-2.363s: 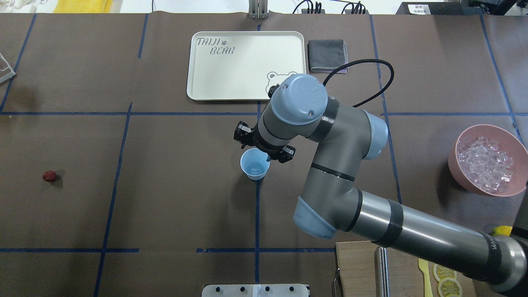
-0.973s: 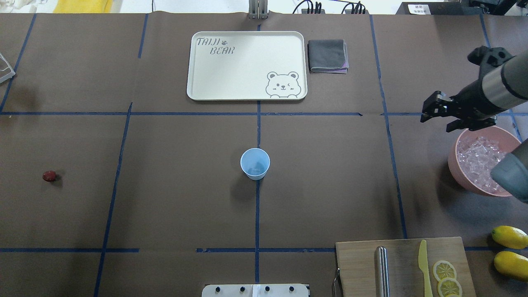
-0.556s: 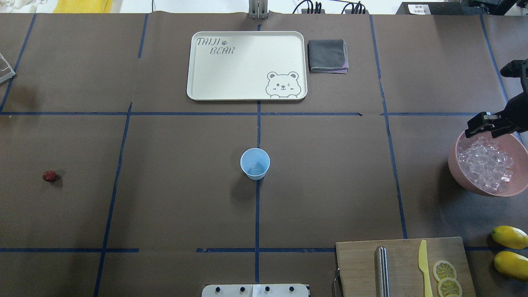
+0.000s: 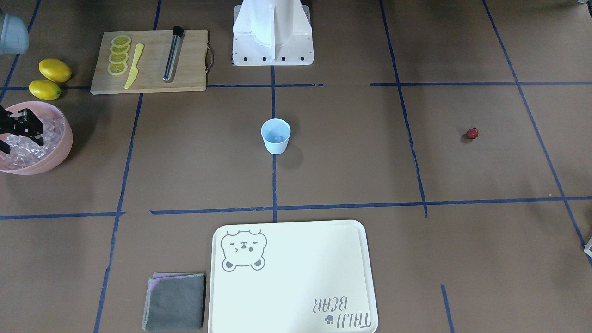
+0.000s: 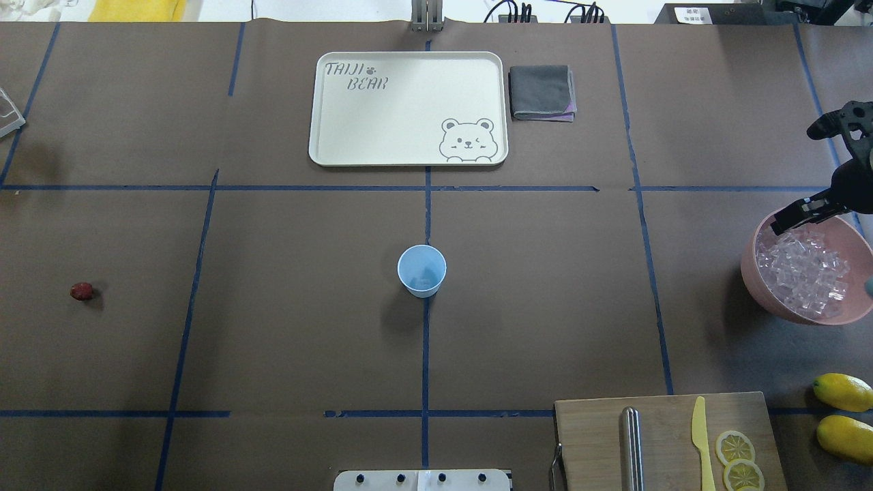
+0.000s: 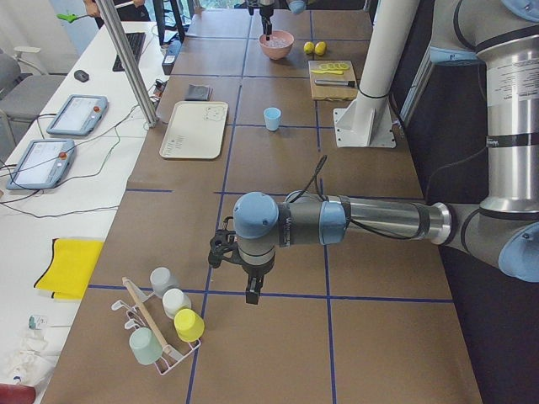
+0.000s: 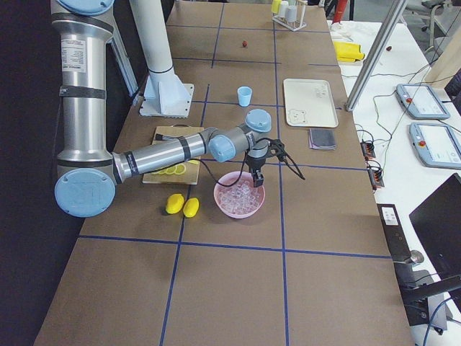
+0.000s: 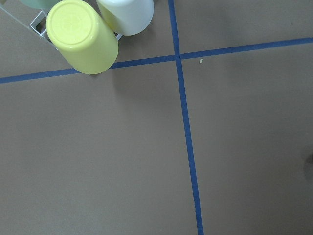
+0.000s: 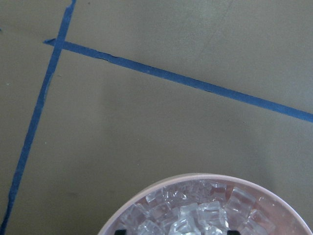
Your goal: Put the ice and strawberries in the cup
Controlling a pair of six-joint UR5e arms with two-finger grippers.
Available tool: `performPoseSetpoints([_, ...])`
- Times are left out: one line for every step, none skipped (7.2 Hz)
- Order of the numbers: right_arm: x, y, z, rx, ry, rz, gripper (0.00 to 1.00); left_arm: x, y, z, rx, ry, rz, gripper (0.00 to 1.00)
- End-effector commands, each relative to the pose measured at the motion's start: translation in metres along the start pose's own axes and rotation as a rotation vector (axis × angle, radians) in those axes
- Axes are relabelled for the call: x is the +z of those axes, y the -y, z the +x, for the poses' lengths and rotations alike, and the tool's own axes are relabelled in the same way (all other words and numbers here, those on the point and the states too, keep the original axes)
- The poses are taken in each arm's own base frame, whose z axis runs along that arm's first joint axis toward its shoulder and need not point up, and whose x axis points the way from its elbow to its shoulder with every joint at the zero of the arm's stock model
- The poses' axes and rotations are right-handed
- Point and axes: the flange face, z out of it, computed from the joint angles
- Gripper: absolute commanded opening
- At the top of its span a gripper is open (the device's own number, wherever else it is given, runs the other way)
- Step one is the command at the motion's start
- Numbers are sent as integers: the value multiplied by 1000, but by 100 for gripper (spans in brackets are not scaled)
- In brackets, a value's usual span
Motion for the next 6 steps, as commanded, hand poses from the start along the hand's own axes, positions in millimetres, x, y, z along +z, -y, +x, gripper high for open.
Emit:
performPoseSetpoints([15, -2, 13, -47, -11, -30, 75, 0, 0, 0, 0, 0, 0, 100])
performPoseSetpoints([15, -2, 12, -61, -8, -30, 74, 0, 0, 0, 0, 0, 0, 100])
performPoseSetpoints([15, -2, 10, -63, -5, -30, 74, 0, 0, 0, 0, 1, 0, 100])
performPoseSetpoints([21, -2, 0, -74, 1, -42, 74, 0, 0, 0, 0, 2, 0, 100])
performPoseSetpoints([25, -3, -2, -83, 0, -49, 73, 0, -1, 0, -1, 1, -1, 100])
performPoseSetpoints([26, -5, 0, -83, -2, -52, 73, 0, 0, 0, 0, 2, 0, 100])
